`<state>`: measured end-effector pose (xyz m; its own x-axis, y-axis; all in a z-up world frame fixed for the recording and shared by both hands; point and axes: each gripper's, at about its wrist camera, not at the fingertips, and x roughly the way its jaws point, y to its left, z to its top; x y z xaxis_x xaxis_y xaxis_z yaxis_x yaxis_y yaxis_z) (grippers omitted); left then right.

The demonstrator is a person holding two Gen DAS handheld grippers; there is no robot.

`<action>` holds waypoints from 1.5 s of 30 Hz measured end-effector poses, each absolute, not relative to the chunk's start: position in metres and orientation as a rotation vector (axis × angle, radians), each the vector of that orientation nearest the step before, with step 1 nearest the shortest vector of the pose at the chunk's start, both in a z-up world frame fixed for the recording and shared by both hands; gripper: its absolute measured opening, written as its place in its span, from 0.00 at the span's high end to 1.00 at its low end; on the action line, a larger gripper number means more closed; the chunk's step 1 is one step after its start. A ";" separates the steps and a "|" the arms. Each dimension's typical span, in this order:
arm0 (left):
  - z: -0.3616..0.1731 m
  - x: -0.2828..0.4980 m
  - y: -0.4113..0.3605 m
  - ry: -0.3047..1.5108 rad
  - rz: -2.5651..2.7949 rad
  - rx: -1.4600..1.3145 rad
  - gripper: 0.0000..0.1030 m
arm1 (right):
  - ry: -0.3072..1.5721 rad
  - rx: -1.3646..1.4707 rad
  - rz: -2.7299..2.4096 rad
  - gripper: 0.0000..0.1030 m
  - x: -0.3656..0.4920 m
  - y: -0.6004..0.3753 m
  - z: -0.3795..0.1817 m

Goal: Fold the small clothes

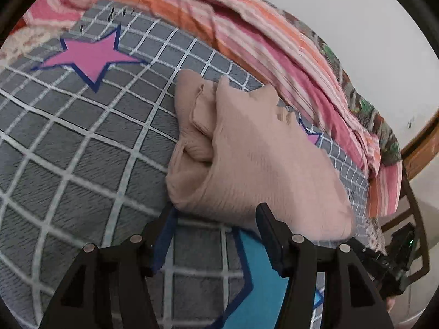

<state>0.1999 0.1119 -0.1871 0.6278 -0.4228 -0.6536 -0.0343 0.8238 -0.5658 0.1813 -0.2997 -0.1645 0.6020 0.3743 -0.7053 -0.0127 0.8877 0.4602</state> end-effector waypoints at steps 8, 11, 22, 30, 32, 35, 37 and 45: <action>-0.193 0.232 0.112 0.879 -0.164 -0.635 0.66 | 0.906 0.613 0.189 0.65 0.224 -0.305 -0.177; -0.192 0.233 0.114 0.879 -0.170 -0.658 0.88 | 0.908 0.646 0.187 0.90 0.234 -0.306 -0.179; -0.165 0.171 0.119 0.822 -0.188 -0.614 0.90 | 0.865 0.642 0.246 0.92 0.182 -0.306 -0.147; -0.169 0.102 0.116 0.838 -0.227 -0.578 0.89 | 0.876 0.597 0.235 0.92 0.107 -0.312 -0.143; -0.169 0.089 0.114 0.831 -0.235 -0.558 0.89 | 0.858 0.566 0.222 0.92 0.089 -0.313 -0.140; -0.167 0.081 0.113 0.838 -0.214 -0.487 0.82 | 0.879 0.491 0.205 0.89 0.074 -0.308 -0.142; -0.164 0.079 0.116 0.853 -0.176 -0.446 0.71 | 0.902 0.435 0.182 0.79 0.070 -0.309 -0.143; -0.132 0.067 0.139 0.762 -0.141 -0.409 0.45 | 0.793 0.287 0.102 0.71 0.053 -0.318 -0.111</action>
<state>0.0674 0.1388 -0.1323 0.7183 -0.2694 -0.6415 -0.0229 0.9123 -0.4088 0.0530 -0.3180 -0.1114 0.6990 0.1975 -0.6873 0.0171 0.9562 0.2922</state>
